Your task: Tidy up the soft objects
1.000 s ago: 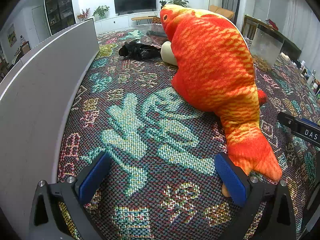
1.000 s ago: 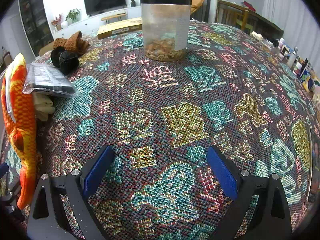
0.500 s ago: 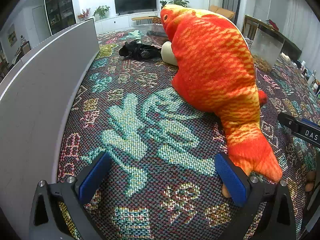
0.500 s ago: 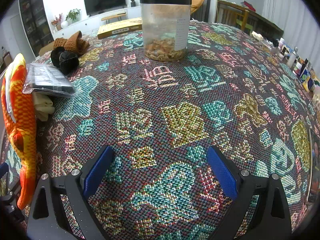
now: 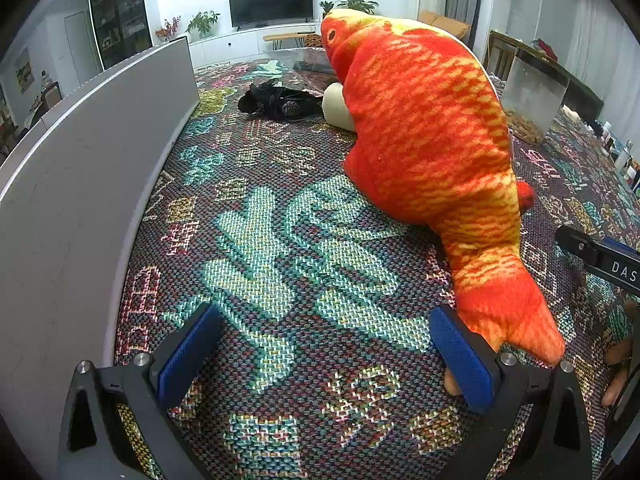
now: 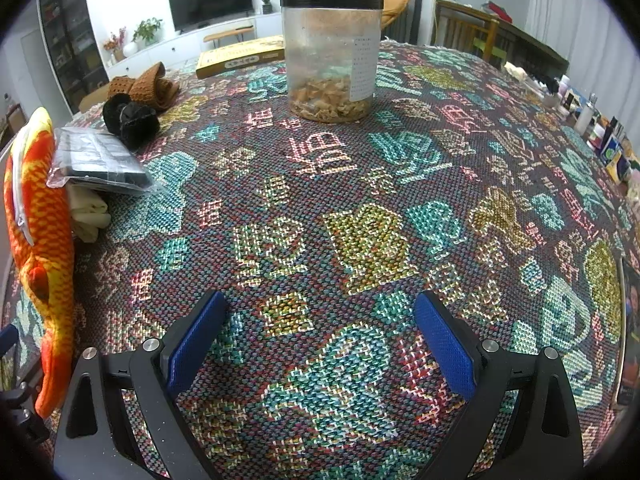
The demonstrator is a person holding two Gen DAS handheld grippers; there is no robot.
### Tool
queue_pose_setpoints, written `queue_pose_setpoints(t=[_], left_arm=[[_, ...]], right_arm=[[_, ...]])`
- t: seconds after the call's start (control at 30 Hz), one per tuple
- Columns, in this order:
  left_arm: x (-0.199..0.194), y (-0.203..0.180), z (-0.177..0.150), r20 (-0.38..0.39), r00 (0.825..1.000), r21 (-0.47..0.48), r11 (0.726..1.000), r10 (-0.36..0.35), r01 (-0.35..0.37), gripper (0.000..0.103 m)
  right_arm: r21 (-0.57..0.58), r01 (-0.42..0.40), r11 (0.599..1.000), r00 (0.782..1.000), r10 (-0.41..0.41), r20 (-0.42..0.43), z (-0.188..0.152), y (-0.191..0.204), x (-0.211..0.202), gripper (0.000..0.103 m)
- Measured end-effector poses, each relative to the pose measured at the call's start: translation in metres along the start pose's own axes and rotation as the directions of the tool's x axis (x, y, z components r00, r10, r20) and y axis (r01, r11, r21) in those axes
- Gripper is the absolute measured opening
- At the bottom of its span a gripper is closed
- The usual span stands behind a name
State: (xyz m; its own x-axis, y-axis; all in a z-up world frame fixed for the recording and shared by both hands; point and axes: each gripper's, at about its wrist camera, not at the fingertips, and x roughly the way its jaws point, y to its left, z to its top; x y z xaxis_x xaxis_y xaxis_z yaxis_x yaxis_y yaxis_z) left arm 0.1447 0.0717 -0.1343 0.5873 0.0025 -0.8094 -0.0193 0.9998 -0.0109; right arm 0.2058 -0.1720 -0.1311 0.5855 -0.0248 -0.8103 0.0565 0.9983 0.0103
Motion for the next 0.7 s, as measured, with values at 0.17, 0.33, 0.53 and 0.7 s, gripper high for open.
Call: queue_pose_setpoints(t=[0.17,0.33,0.53,0.7], left_arm=[[0.0,0.0,0.0,0.0,1.0,0.0,1.0,0.0,0.0,0.103],[-0.001,0.001,0.0,0.002,1.0,-0.002,1.0,-0.011,0.011,0.103],[-0.032,0.018,-0.009,0.078,0.984,-0.113,0.979,-0.163,0.171,0.103],[-0.052,0.0,0.025,0.154,0.958,-0.122,0.957,-0.242,0.262,0.103]], right_arm=[[0.0,0.001,1.0,1.0,-0.001,0.0,0.0,0.001,0.0,0.097],[0.0,0.001,1.0,1.0,-0.001,0.0,0.0,0.001,0.0,0.097],[0.0,0.001,1.0,1.0,-0.001,0.0,0.0,0.001,0.0,0.097],[0.0,0.001,1.0,1.0,-0.001,0.0,0.0,0.0,0.0,0.097]])
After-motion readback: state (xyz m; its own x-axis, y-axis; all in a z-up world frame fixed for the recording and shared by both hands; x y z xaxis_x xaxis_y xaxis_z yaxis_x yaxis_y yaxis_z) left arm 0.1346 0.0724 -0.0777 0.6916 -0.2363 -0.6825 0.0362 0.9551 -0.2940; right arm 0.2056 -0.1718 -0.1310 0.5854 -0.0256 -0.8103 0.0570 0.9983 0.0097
